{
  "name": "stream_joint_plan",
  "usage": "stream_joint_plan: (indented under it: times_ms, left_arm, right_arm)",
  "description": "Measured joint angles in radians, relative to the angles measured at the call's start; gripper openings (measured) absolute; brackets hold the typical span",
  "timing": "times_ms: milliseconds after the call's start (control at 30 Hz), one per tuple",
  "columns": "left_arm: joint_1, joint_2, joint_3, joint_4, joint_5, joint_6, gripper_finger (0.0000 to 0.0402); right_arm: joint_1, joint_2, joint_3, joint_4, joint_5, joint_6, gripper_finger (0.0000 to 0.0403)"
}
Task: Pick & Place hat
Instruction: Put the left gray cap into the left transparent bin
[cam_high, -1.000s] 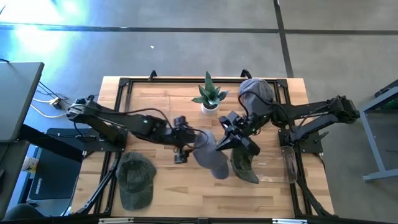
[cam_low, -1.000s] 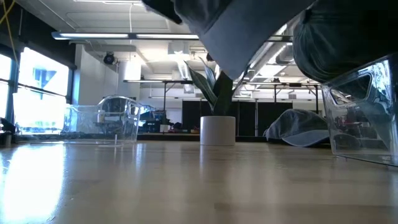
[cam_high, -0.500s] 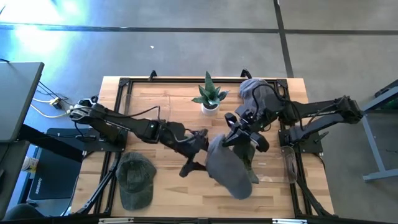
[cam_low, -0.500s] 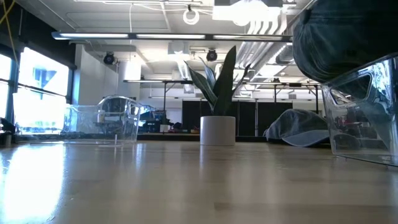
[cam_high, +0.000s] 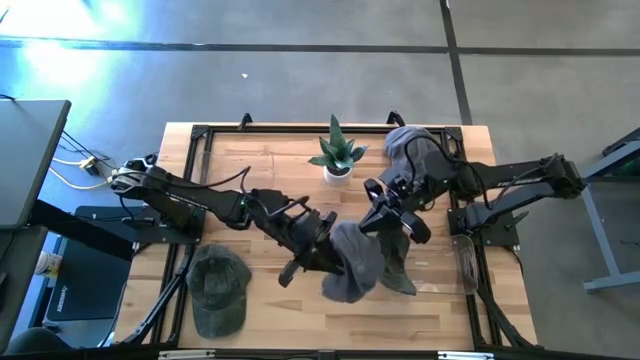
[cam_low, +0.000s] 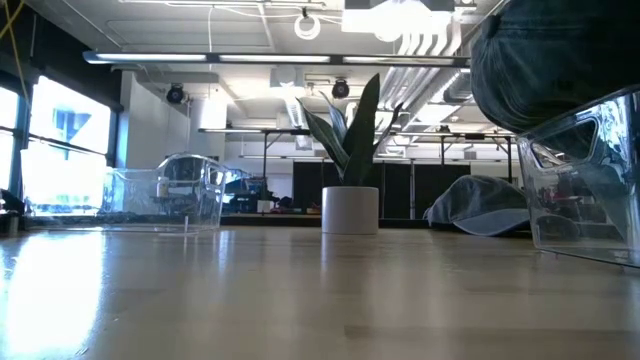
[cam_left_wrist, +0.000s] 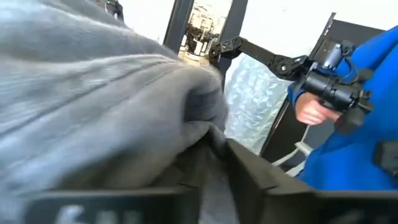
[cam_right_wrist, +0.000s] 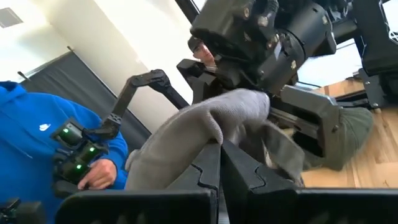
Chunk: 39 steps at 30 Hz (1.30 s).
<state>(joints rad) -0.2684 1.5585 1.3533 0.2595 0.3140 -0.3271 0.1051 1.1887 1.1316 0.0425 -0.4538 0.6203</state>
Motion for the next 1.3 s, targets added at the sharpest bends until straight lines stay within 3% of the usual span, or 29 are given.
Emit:
stream_joint_plan:
  times_ms: [67, 233, 467, 867, 1000, 1300]
  left_arm:
    - [0.0, 0.0, 0.0, -0.001, 0.019, -0.024, 0.0012]
    - [0.0, -0.002, 0.0, -0.065, 0.014, -0.074, 0.0007]
    - [-0.007, -0.078, 0.0, -0.237, -0.077, -0.074, 0.0001]
    - [-0.007, -0.235, 0.0, -0.265, -0.178, -0.063, 0.0]
    - [-0.007, -0.273, 0.011, -0.26, -0.201, -0.07, 0.0]
    - [-0.007, -0.281, 0.108, -0.262, -0.205, -0.071, 0.0]
  right_arm:
    - [0.0, 0.0, 0.0, 0.0, 0.0, -0.012, 0.0]
    - [0.0, -0.002, 0.0, -0.001, 0.0, -0.028, 0.0]
    - [0.0, -0.024, 0.0, -0.007, -0.011, -0.036, 0.0]
    - [0.015, -0.041, 0.0, -0.031, -0.018, -0.037, 0.0009]
    - [0.015, -0.041, 0.0, -0.047, -0.009, -0.05, 0.0052]
    - [-0.019, -0.051, 0.0, -0.167, 0.073, -0.225, 0.0223]
